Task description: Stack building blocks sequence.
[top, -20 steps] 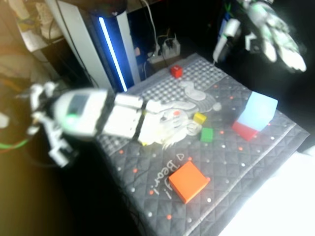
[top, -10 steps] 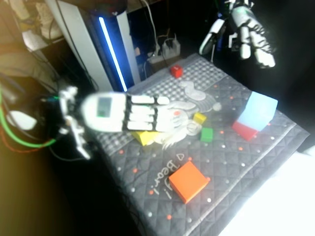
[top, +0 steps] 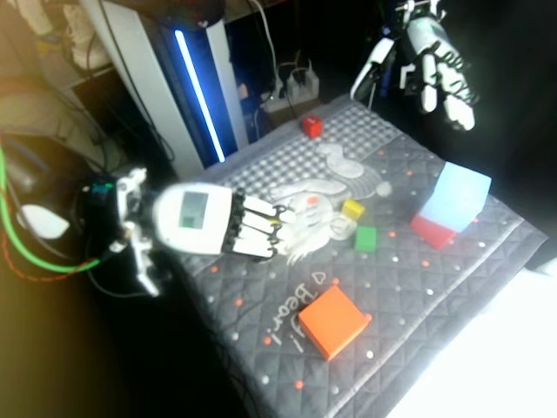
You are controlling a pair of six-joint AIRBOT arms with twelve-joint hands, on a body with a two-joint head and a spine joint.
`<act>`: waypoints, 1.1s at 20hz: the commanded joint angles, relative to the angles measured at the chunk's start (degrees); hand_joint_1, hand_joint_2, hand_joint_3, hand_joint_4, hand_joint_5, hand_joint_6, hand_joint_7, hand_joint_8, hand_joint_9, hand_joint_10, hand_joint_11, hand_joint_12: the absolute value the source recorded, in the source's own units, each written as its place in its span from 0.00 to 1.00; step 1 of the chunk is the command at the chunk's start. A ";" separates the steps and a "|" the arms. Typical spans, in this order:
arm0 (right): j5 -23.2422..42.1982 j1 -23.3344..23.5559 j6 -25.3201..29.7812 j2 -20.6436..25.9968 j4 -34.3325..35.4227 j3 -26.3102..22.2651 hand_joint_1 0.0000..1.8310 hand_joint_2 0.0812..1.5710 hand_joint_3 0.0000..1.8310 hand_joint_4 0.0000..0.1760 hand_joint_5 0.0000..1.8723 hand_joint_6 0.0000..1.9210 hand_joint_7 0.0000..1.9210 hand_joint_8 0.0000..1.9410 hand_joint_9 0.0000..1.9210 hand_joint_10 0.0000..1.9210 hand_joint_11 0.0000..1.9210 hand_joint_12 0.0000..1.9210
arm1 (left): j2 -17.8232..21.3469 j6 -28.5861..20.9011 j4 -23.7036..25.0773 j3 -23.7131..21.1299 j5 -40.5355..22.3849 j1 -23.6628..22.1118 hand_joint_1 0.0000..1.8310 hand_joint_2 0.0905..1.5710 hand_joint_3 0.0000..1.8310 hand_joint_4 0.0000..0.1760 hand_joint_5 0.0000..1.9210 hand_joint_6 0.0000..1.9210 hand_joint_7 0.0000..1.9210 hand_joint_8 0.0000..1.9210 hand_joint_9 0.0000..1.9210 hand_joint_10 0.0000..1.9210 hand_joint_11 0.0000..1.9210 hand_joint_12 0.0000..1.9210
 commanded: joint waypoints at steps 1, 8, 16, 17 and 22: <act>8.46 1.06 0.03 0.28 2.34 0.32 0.68 0.73 0.00 0.00 0.49 0.45 0.47 0.70 0.43 0.59 0.36 0.81 | -0.16 -0.56 -0.98 0.34 -7.19 -0.18 0.39 0.54 0.00 0.99 0.05 0.00 0.02 0.00 0.00 0.00 0.02 0.03; 12.19 11.80 -5.99 -0.61 8.01 4.25 0.75 0.69 0.00 0.00 0.47 0.52 0.51 0.47 0.53 0.61 0.50 0.62 | -0.72 -0.89 -1.50 0.34 -7.75 0.61 0.38 0.55 0.00 0.94 0.05 0.00 0.02 0.00 0.01 0.00 0.00 0.16; -5.79 23.44 -9.75 -8.79 8.05 15.05 0.70 0.63 0.00 0.00 0.62 0.32 0.68 0.27 0.69 0.25 0.56 0.64 | -1.17 -0.91 -1.10 0.95 -6.20 0.53 0.42 0.53 0.00 0.99 0.06 0.00 0.01 0.00 0.00 0.00 0.02 0.03; -6.88 23.71 -9.75 -9.14 8.02 15.71 0.75 0.62 0.00 0.00 0.62 0.27 0.70 0.15 0.66 0.41 0.57 0.62 | -1.23 -0.91 -0.99 0.96 -6.06 0.48 0.42 0.54 0.00 1.00 0.05 0.00 0.01 0.00 0.00 0.00 0.02 0.03; -10.48 24.32 -9.94 -10.13 8.02 18.01 0.76 0.62 0.00 0.00 0.59 0.38 0.70 0.12 0.63 0.43 0.57 0.59 | -1.30 -1.06 -0.92 0.91 -6.12 0.47 0.43 0.55 0.00 0.92 0.04 0.00 0.01 0.00 0.00 0.00 0.00 0.02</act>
